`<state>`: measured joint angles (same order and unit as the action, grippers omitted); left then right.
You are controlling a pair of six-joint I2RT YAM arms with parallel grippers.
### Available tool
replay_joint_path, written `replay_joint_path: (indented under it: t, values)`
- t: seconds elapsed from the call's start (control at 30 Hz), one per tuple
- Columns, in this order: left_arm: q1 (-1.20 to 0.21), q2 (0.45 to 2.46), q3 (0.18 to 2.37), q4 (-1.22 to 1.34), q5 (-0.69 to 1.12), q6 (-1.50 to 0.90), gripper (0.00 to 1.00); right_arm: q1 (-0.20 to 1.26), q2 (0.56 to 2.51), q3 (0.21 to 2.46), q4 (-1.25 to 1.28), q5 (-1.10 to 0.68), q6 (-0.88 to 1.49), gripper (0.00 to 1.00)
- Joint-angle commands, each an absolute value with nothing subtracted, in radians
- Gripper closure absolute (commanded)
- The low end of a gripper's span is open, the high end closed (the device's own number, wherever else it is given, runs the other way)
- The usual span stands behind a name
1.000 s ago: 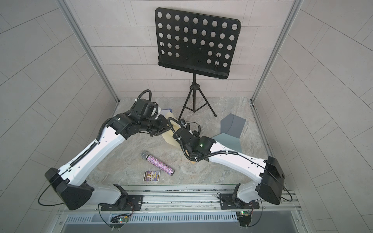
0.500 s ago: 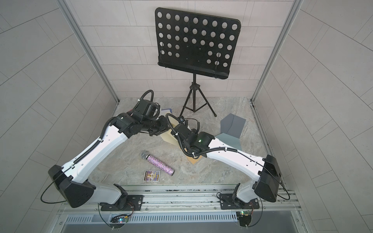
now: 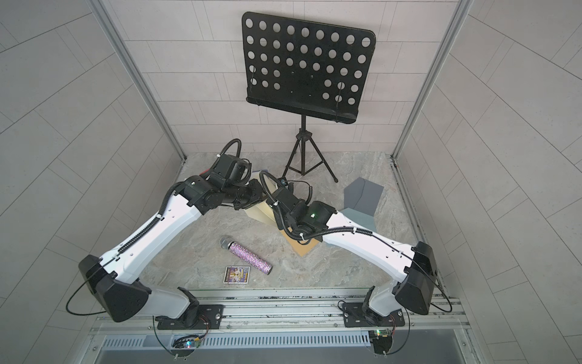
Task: Take the letter paper out of the envelope
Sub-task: Take out the letter paper from the envelope, then place the envelope at the center of the board.
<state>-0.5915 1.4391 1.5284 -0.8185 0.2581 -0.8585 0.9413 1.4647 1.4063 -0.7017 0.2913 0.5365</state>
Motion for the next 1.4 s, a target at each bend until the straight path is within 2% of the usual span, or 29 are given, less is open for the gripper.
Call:
replay_joint_path:
  t: [0.0,0.13,0.17,0.5,1.13,1.37]
  values:
    - [-0.589,1.454,1.519,-0.803,0.222,-0.847,0.76,0.944,1.456,1.422,-0.692,0.276,0.56,1.0]
    - [-0.589,1.45,1.511,-0.784,0.233,-0.852,0.99,0.944,1.456,1.419,-0.695,0.29,0.56,1.0]
    - [-0.589,1.447,1.512,-0.782,0.236,-0.855,1.0,0.943,1.456,1.418,-0.697,0.294,0.56,1.0]
    - [-0.587,1.397,1.557,-0.791,0.295,-0.895,1.0,0.887,1.488,1.417,-0.731,0.295,0.532,1.0]
    - [-0.539,1.274,1.627,-0.814,0.221,-0.928,1.0,0.834,1.466,1.259,-0.729,0.331,0.461,1.0]
    - [-0.489,1.257,1.632,-0.798,0.243,-0.897,1.0,0.737,1.475,1.154,-0.726,0.347,0.381,1.0]
